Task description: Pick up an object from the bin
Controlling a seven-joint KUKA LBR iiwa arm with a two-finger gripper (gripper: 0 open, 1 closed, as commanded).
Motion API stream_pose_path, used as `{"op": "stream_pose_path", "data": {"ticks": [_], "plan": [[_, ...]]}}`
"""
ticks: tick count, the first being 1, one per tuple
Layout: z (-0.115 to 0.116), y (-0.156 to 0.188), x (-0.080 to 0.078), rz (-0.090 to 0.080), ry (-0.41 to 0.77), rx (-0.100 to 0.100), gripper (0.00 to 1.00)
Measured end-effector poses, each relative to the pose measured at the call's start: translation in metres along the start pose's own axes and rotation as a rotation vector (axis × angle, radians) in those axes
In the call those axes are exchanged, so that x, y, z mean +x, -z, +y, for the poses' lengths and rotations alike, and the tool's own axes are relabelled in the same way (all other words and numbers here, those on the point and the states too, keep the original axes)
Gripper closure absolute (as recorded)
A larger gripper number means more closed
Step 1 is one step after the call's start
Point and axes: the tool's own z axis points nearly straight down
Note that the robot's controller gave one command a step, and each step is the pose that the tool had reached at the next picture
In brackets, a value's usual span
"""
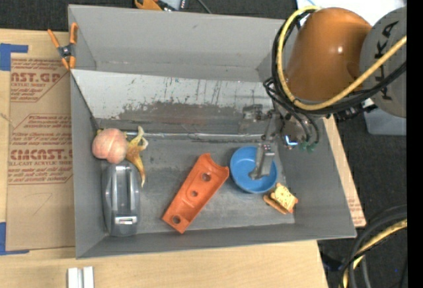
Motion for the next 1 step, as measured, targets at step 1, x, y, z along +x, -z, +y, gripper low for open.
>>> {"op": "stream_pose_path", "data": {"ticks": [1], "plan": [[0.0, 0.0, 0.0, 0.0, 0.0, 0.0, 0.0]]}}
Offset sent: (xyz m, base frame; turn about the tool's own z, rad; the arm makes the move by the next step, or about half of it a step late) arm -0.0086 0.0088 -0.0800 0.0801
